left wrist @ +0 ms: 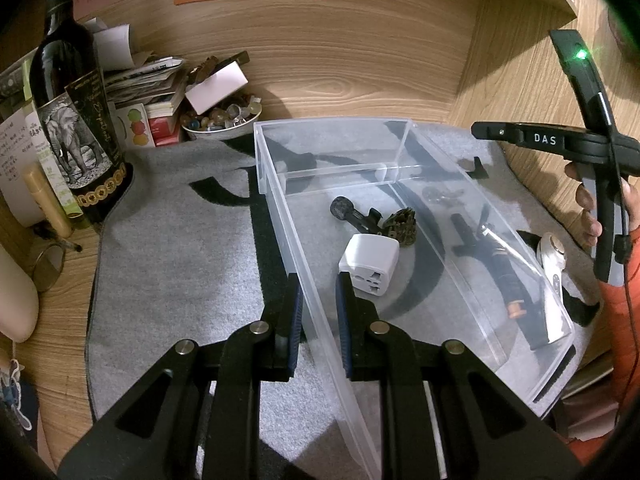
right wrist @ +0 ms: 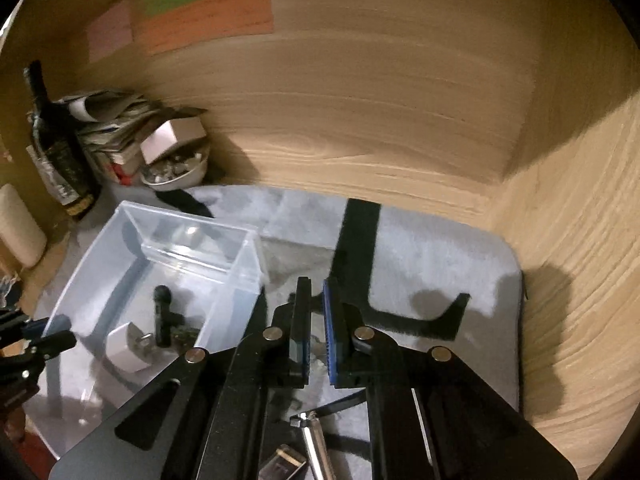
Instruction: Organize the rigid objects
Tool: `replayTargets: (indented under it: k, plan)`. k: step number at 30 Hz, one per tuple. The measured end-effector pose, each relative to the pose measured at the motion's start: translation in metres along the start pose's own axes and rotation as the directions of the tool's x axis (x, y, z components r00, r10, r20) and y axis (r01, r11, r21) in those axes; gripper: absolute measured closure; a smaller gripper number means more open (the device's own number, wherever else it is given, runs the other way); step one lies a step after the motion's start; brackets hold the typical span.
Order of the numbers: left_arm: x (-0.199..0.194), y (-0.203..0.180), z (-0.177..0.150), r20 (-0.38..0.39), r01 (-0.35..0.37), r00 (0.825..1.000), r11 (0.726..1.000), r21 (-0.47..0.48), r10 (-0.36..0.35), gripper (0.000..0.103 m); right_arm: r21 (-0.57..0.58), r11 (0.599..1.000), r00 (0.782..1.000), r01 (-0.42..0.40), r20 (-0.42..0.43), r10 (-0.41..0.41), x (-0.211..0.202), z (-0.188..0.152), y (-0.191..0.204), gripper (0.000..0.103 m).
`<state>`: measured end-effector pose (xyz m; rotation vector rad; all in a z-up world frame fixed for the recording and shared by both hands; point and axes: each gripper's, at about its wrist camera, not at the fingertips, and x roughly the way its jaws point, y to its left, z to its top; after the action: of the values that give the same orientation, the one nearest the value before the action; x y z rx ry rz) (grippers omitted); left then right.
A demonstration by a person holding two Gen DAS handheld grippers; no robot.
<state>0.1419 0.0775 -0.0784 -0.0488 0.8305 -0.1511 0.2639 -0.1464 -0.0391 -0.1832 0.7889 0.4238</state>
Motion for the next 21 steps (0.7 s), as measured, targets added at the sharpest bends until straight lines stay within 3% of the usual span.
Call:
replayTargets:
  k: [3, 5, 7, 13, 14, 21]
  plan:
    - [0.000, 0.000, 0.000, 0.000, 0.001, 1.000, 1.000, 0.000, -0.001, 0.087, 0.006, 1.000, 0.999, 0.001, -0.046, -0.001, 0.010, -0.006, -0.001, 0.093]
    - [0.000, 0.000, 0.000, -0.001, 0.000, 1.000, 1.000, 0.002, 0.001, 0.087, 0.007, 1.000, 0.996, 0.003, -0.092, -0.002, 0.024, -0.013, -0.003, 0.074]
    - [0.000, 0.000, 0.000, -0.002, -0.001, 1.000, 1.000, 0.004, 0.001, 0.087, 0.003, 1.000, 0.992, 0.001, -0.127, 0.000, 0.038, -0.020, -0.002, 0.064]
    - [0.000, -0.001, 0.000, -0.001, -0.001, 1.000, 1.000, 0.004, 0.001, 0.087, -0.102, 0.995, 0.967, -0.017, -0.253, -0.009, 0.079, -0.035, 0.012, 0.061]
    - [0.000, -0.001, 0.000, -0.002, -0.002, 1.000, 1.000, 0.005, 0.002, 0.087, -0.117, 0.993, 0.970, -0.014, -0.244, -0.015, 0.081, -0.035, 0.013, 0.055]
    - [0.001, -0.001, 0.000, -0.001, 0.003, 1.000, 1.000, -0.004, -0.003, 0.087, -0.111, 0.993, 0.970, -0.036, -0.244, 0.008, 0.087, -0.028, 0.008, 0.056]
